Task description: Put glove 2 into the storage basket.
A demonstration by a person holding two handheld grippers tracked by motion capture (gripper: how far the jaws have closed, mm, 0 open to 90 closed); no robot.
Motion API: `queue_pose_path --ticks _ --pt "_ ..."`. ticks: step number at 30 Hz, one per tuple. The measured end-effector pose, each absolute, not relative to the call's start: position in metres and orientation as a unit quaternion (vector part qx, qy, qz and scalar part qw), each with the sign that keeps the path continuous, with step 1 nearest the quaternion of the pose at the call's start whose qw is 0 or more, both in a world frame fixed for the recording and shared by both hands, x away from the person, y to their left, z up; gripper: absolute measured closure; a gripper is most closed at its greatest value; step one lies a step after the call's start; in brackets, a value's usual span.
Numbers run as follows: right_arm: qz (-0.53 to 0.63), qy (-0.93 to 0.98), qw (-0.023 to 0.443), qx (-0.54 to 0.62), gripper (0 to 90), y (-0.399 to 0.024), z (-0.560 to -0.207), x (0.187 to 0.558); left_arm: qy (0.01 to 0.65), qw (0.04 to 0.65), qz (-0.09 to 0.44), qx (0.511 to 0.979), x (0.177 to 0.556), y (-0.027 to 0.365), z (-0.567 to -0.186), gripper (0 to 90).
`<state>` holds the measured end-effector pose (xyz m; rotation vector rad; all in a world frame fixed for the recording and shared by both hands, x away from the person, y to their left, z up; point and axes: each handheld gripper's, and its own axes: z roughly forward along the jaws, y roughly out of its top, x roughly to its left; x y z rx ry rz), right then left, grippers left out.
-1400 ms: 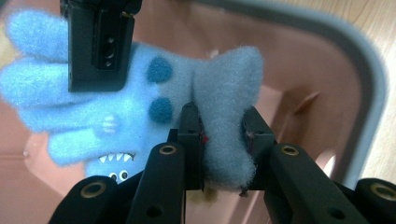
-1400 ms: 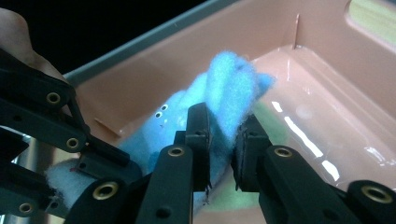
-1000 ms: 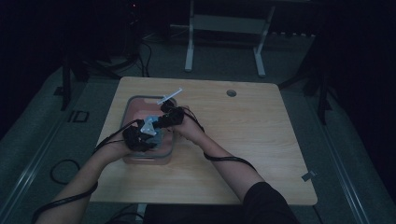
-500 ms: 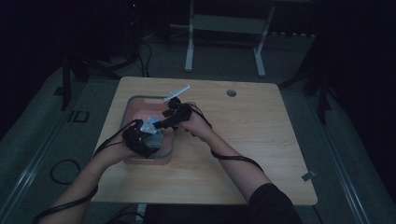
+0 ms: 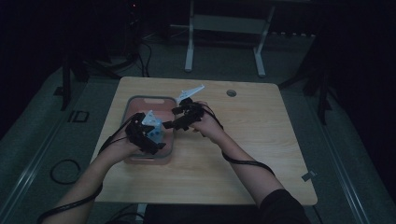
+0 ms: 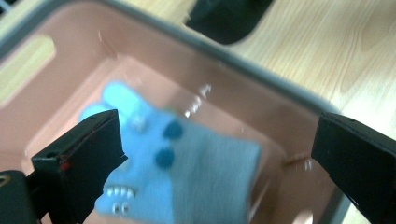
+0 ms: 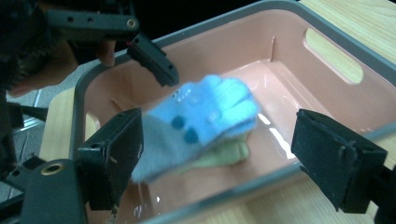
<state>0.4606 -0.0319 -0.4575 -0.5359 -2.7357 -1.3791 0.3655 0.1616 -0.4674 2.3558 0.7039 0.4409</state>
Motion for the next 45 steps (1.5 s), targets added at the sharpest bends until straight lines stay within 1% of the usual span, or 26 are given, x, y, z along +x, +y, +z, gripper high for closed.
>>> queue_pose_path --ticks 3,11,17,28,40,42,45 --pt "-0.443 -0.879 0.014 -0.172 16.8 -0.041 -0.456 0.459 0.266 0.333 0.161 0.89 0.367 0.155 -0.463 2.3" --pt "-0.441 -0.879 0.008 -0.181 17.0 -0.068 -0.458 0.462 0.244 0.34 0.163 0.893 0.365 0.13 -0.457 2.3" --pt "-0.436 -0.88 0.002 -0.189 16.8 -0.087 -0.463 0.46 0.229 0.347 0.151 0.897 0.363 0.112 -0.454 2.3" --pt "-0.436 -0.874 -0.008 -0.214 16.8 -0.128 -0.474 0.456 0.211 0.364 0.144 0.895 0.361 0.075 -0.456 2.3" --pt "-0.43 -0.869 -0.015 -0.245 16.9 -0.173 -0.491 0.449 0.179 0.362 0.125 0.906 0.356 0.041 -0.468 2.3" --pt "-0.433 -0.866 -0.014 -0.249 16.9 -0.179 -0.493 0.447 0.172 0.362 0.133 0.907 0.355 0.036 -0.469 2.3" --pt "-0.435 -0.864 -0.016 -0.253 16.9 -0.187 -0.496 0.445 0.169 0.376 0.121 0.903 0.353 0.029 -0.472 2.3"
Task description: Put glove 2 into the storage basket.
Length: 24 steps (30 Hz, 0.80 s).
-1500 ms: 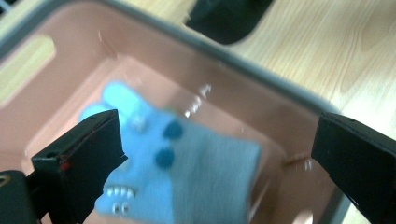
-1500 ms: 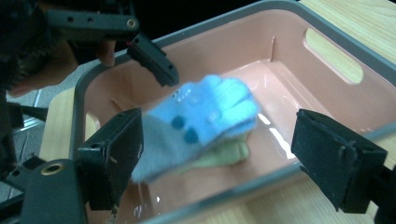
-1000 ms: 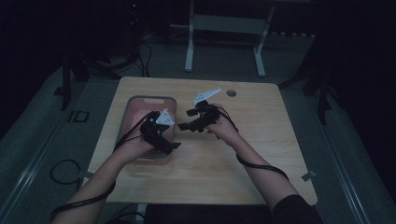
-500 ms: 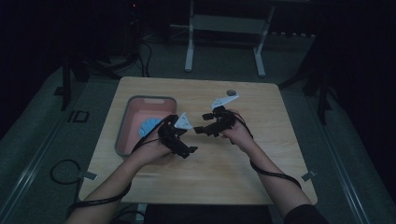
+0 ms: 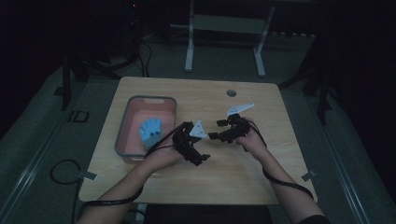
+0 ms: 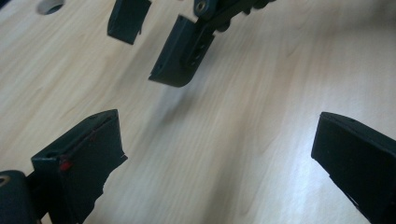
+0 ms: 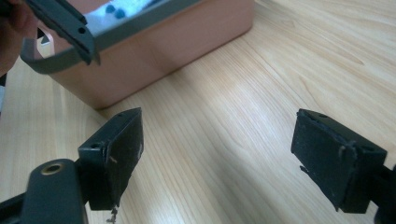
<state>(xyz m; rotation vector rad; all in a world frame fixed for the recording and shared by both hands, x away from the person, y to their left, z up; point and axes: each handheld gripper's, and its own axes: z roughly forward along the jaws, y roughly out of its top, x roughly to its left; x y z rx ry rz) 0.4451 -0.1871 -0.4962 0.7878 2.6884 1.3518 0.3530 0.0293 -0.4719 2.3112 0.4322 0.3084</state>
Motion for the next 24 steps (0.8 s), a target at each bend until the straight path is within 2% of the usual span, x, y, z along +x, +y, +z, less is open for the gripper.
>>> queue_pose_path --ticks 24 --pt "0.416 0.87 0.022 0.264 16.8 -0.222 -0.541 0.415 0.12 0.386 0.078 0.911 0.335 -0.014 -0.513 2.3"
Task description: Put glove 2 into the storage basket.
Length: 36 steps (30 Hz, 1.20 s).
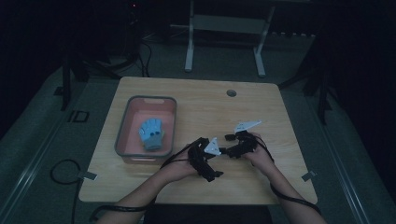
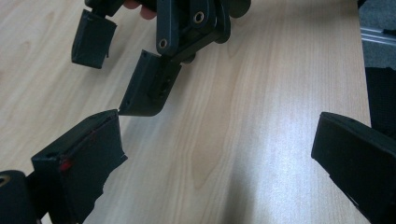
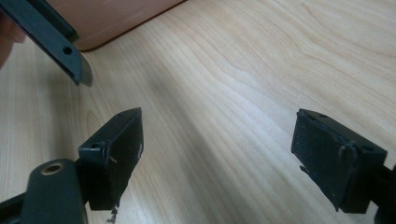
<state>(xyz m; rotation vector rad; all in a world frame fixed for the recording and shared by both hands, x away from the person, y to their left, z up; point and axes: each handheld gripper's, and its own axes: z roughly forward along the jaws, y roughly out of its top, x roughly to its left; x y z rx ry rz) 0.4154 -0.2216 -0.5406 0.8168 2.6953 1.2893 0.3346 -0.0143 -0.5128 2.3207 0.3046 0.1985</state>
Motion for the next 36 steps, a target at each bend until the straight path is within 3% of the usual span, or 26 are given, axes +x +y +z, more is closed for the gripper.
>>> queue_pose_path --ticks 21,36 --pt "0.409 0.871 0.037 0.271 16.0 -0.237 -0.559 0.396 0.112 0.375 0.068 0.918 0.329 -0.028 -0.549 2.3" --pt "0.405 0.87 0.055 0.277 15.4 -0.251 -0.56 0.389 0.113 0.378 0.063 0.917 0.328 -0.026 -0.555 2.3"
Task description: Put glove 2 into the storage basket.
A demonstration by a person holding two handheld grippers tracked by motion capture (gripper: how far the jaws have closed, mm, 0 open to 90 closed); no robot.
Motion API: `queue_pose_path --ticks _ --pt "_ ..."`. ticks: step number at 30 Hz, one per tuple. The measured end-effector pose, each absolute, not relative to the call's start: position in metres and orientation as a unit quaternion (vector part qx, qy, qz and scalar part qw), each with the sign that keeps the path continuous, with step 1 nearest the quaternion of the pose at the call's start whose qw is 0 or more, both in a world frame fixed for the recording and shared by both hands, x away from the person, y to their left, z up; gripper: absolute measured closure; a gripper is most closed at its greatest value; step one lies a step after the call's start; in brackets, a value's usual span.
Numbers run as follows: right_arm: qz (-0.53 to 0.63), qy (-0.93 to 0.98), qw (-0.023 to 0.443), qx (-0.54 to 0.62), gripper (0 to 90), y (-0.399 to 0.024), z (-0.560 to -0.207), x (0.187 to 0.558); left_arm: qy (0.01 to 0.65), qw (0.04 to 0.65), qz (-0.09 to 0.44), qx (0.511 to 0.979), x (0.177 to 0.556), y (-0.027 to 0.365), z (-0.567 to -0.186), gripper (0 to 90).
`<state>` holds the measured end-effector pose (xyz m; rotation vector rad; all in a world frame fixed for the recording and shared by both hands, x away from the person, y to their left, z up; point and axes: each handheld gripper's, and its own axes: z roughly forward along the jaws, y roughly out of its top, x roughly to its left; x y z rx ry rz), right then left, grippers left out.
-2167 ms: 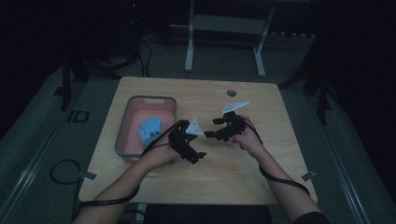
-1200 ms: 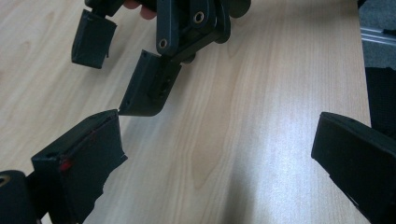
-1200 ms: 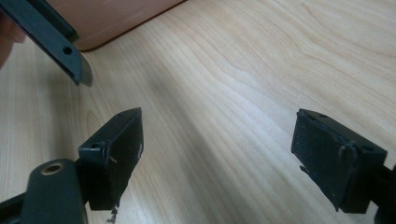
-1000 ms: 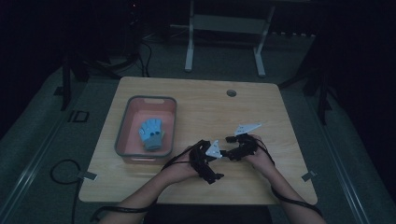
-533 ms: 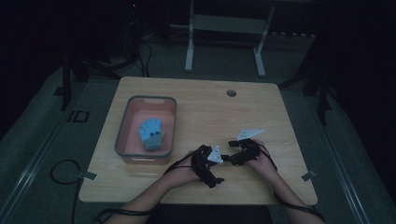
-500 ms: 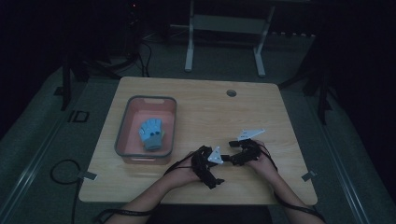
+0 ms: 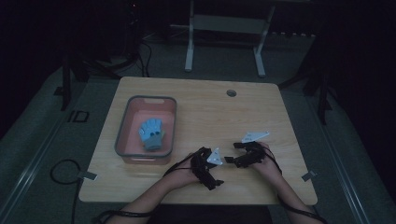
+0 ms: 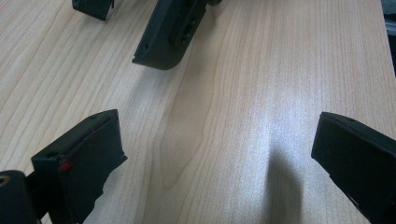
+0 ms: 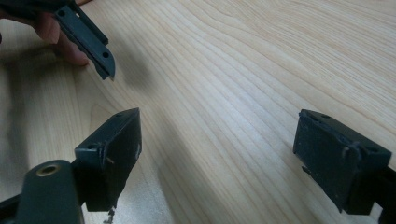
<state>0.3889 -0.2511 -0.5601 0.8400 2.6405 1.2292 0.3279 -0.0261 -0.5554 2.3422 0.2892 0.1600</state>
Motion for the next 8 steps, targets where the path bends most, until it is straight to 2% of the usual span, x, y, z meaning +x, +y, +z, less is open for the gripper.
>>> queue_pose_path --ticks 8 --pt "0.41 0.866 0.059 0.282 15.2 -0.2533 -0.5603 0.39 0.108 0.377 0.065 0.918 0.328 -0.0256 -0.5556 2.3"
